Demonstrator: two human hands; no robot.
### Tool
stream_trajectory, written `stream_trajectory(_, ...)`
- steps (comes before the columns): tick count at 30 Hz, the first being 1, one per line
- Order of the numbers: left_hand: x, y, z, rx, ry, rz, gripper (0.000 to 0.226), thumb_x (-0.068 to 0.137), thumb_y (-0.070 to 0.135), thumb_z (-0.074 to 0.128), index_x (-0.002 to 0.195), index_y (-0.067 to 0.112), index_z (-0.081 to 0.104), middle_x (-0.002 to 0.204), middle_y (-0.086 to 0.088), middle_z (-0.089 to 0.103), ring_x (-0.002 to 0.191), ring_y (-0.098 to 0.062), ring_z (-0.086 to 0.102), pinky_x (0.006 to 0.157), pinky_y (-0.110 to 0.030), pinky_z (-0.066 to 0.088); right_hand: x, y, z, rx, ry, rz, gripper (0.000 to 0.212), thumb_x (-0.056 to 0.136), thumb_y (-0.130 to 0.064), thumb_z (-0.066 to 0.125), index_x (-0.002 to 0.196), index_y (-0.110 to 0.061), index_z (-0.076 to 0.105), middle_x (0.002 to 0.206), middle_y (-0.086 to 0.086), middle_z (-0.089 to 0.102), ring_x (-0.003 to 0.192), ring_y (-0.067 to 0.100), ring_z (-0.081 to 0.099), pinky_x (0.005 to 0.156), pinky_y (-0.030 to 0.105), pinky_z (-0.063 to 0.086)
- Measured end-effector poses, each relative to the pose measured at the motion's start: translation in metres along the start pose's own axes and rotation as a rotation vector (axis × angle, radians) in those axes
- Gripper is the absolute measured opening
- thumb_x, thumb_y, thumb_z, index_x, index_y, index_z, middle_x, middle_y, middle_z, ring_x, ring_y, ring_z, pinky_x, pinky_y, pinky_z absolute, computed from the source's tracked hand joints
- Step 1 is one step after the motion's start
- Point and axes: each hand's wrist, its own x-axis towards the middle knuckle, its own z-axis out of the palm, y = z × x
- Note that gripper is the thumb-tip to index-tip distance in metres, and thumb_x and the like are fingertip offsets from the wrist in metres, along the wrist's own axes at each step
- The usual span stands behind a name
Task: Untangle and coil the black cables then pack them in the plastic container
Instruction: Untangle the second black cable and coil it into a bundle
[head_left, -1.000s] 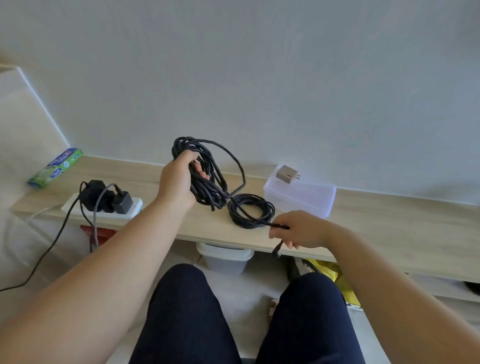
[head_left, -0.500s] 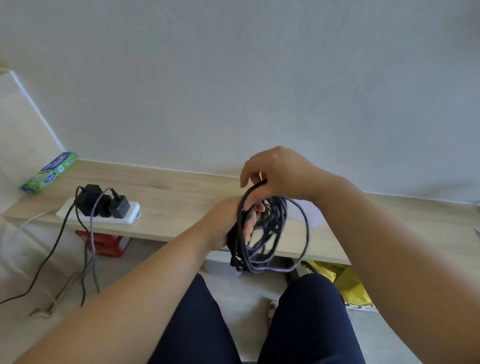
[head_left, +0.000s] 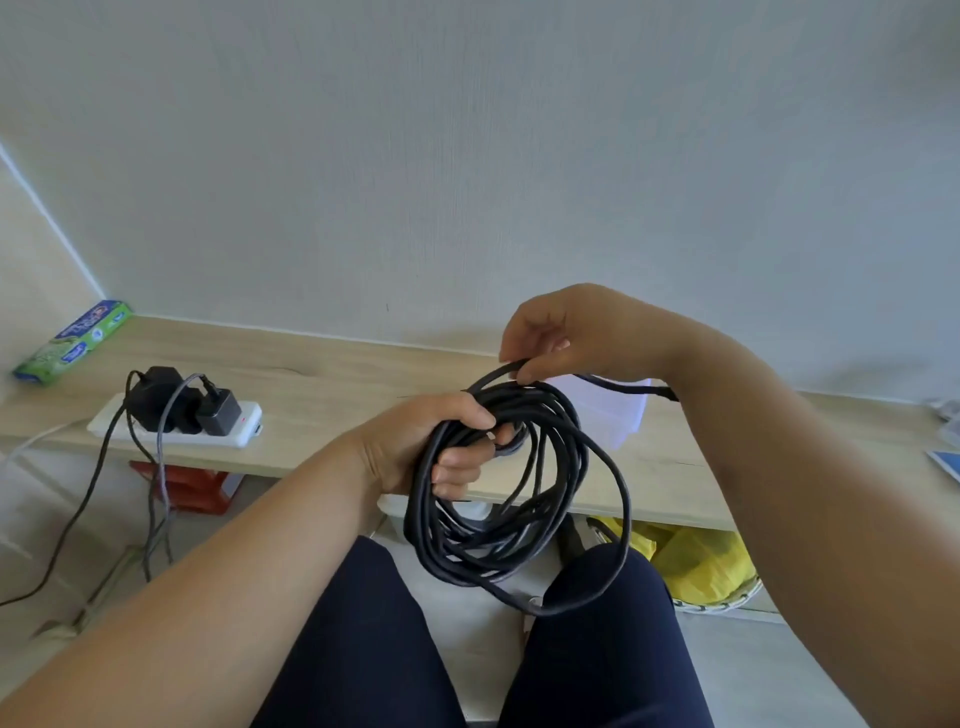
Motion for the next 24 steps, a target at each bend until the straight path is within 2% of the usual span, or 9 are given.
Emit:
stream_trajectory(3,-0.005,0.004,-0.006,0.0,-0.072,-0.01,0.027,0.063,0.026,0.072,0.079,0.009,0.059,0.039,0.006,0.039,0.029,-0.004,0.035,0.036,-0.015,0.036,-0.001,0.0,0.004,-0.035,0.078,-0.053,0.016,0.079,-0.02,0.075,0.088,-0.033,0.067,0.077,-0.02,0.066,0.077,-0.005,0.059,0.073,0.007,0.043)
stream_trajectory(8,-0.013,0.004,-0.008,0.064,-0.152,-0.026,0.035,0.065,0.031,0.076,0.082,0.009,0.055,0.039,0.008,0.042,0.029,-0.003,0.037,0.037,-0.014,0.037,-0.009,0.007,0.003,0.008,-0.006,-0.039,0.013,0.083,-0.019,0.07,0.09,-0.03,0.071,0.077,-0.028,0.066,0.065,-0.002,0.054,0.067,0.007,0.038)
stream_trajectory(10,-0.016,0.003,-0.008,0.093,-0.157,-0.018,0.031,0.068,0.025,0.071,0.083,0.007,0.05,0.04,0.009,0.043,0.029,-0.002,0.037,0.037,-0.015,0.036,-0.012,0.013,0.004,-0.083,-0.07,-0.019,0.014,0.085,-0.018,0.068,0.087,-0.032,0.07,0.077,-0.025,0.065,0.062,0.0,0.051,0.066,0.01,0.036)
stream_trajectory(13,-0.018,0.002,-0.006,0.065,-0.21,0.017,0.021,0.072,0.022,0.067,0.082,0.008,0.056,0.04,0.009,0.044,0.03,-0.002,0.039,0.036,-0.016,0.035,-0.015,0.022,0.016,-0.241,-0.142,-0.031,0.014,0.09,-0.015,0.061,0.087,-0.027,0.067,0.08,-0.02,0.06,0.071,0.0,0.055,0.076,0.022,0.044)
stream_trajectory(16,-0.017,0.002,-0.008,-0.01,-0.281,0.044,0.018,0.075,0.026,0.07,0.082,0.012,0.062,0.042,0.01,0.048,0.032,0.0,0.044,0.037,-0.016,0.036,-0.026,0.033,0.025,0.341,-0.078,0.058,0.025,0.09,-0.004,0.053,0.082,-0.02,0.071,0.075,-0.006,0.065,0.071,0.018,0.057,0.076,0.035,0.047)
stream_trajectory(18,-0.017,0.003,-0.01,-0.039,-0.305,0.066,0.016,0.078,0.025,0.067,0.084,0.011,0.062,0.044,0.011,0.05,0.033,0.0,0.046,0.038,-0.016,0.035,-0.035,0.047,0.022,0.667,-0.06,0.126,0.021,0.083,-0.016,0.055,0.086,-0.019,0.075,0.08,0.001,0.068,0.073,0.017,0.058,0.07,0.029,0.046)
stream_trajectory(20,-0.016,0.001,-0.013,-0.06,-0.299,0.074,0.016,0.079,0.025,0.067,0.084,0.011,0.062,0.044,0.011,0.051,0.034,0.0,0.046,0.037,-0.017,0.034,-0.043,0.054,0.024,0.615,-0.153,0.107,0.019,0.08,-0.028,0.061,0.091,-0.019,0.075,0.078,0.0,0.068,0.071,0.013,0.056,0.068,0.023,0.044)
stream_trajectory(22,-0.014,-0.002,-0.013,-0.056,-0.293,0.055,0.016,0.078,0.025,0.067,0.084,0.011,0.062,0.043,0.01,0.05,0.033,-0.001,0.046,0.037,-0.017,0.034,-0.047,0.054,0.025,0.478,-0.235,0.132,0.009,0.086,-0.018,0.063,0.089,-0.017,0.072,0.063,-0.009,0.063,0.057,0.006,0.047,0.057,0.017,0.039)
stream_trajectory(24,-0.01,-0.006,-0.011,-0.04,-0.308,0.033,0.017,0.078,0.026,0.067,0.085,0.011,0.063,0.043,0.01,0.05,0.033,-0.001,0.045,0.037,-0.016,0.035,-0.045,0.052,0.023,0.31,-0.147,0.196,0.013,0.089,-0.01,0.062,0.087,-0.02,0.069,0.051,-0.011,0.055,0.048,0.005,0.041,0.051,0.014,0.034)
